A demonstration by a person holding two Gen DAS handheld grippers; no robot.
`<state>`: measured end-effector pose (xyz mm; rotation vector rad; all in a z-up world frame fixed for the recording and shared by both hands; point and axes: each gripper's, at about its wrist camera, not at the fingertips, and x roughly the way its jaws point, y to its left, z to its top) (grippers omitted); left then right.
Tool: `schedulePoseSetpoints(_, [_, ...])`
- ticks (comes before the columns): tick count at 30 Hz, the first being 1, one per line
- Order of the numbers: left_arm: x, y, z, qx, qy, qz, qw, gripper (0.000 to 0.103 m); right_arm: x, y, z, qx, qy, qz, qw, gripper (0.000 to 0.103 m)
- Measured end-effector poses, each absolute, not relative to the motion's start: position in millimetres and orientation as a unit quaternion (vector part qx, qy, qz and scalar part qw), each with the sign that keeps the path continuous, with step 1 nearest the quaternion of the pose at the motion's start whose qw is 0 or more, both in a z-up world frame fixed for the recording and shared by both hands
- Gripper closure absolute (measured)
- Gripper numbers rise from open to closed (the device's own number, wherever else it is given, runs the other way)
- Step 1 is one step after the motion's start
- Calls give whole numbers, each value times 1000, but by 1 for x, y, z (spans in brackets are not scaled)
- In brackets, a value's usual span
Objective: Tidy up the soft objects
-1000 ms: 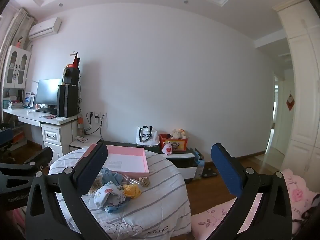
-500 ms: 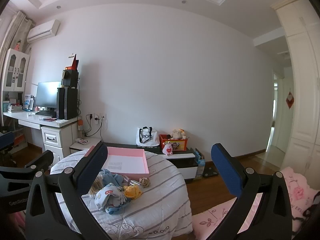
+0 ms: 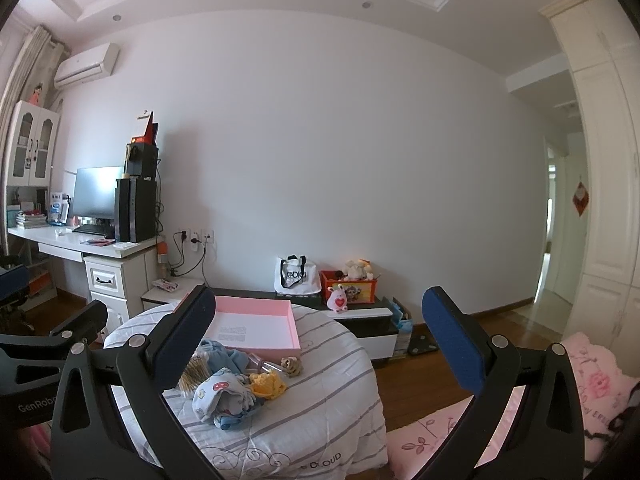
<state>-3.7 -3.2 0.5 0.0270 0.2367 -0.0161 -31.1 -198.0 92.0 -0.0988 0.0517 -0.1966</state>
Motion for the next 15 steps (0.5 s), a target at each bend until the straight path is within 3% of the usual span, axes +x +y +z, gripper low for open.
schedulePoseSetpoints(15, [-4,-3,1,12,118,-8,993,0,-33,-195,94,-51,28,-98,994,0])
